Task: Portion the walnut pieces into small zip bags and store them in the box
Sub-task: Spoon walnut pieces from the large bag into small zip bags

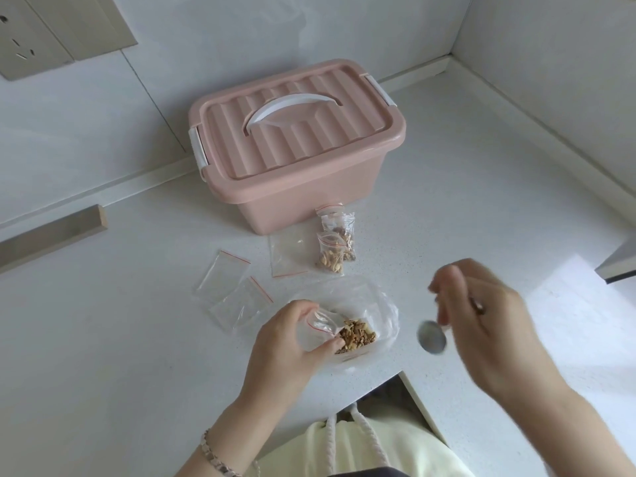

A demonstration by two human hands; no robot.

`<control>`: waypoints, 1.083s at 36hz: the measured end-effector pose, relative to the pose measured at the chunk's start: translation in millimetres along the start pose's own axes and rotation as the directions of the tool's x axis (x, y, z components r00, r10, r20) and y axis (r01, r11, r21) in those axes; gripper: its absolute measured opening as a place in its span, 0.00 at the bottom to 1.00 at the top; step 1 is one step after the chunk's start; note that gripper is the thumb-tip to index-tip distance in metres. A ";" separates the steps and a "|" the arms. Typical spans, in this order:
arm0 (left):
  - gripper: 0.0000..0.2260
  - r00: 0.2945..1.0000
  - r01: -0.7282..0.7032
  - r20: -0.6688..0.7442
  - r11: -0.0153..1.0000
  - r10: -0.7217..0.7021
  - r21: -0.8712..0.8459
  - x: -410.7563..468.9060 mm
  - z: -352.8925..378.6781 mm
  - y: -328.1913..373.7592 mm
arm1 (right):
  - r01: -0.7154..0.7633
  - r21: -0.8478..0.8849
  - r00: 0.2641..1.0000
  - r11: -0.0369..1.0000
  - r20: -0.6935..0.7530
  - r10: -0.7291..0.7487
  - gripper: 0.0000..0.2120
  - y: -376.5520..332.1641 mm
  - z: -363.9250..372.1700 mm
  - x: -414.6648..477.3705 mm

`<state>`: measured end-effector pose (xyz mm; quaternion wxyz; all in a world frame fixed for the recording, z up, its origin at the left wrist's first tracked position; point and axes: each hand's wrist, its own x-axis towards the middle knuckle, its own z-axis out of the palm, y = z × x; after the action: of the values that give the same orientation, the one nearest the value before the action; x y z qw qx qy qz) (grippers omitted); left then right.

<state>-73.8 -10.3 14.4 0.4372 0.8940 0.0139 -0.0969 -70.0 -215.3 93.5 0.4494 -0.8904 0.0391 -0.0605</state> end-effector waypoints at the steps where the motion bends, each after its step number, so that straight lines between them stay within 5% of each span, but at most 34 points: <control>1: 0.19 1.000 0.010 0.005 1.000 -0.010 0.006 -0.7 -1.6 -3.0 | -0.023 -0.017 1.000 1.000 -0.007 0.023 0.27 1.3 -7.5 0.4; 6: 0.21 0.995 0.090 0.036 0.996 -0.091 0.024 -7.3 -4.9 -15.8 | -0.191 0.005 0.980 0.982 0.054 0.191 0.25 5.3 -24.9 -3.0; 17: 0.29 0.985 0.145 0.093 0.989 -0.143 -0.013 -15.8 4.3 -32.3 | -0.203 -0.226 0.947 0.953 0.202 0.250 0.15 59.5 25.3 -24.9; 28: 0.25 0.963 0.127 0.229 0.989 -0.141 0.075 -11.5 17.3 -32.7 | -0.545 0.203 0.839 0.814 0.136 0.528 0.16 105.6 38.5 -31.8; 39: 0.24 0.953 0.190 0.233 0.981 -0.194 0.040 -12.5 23.9 -39.2 | -0.487 0.197 0.872 0.851 0.165 0.461 0.15 104.8 57.2 -40.4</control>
<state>-94.1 -4.1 -28.1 0.4168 0.8742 0.0479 -0.2445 -103.5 -226.9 -27.4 0.5527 -0.7964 0.2250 0.0979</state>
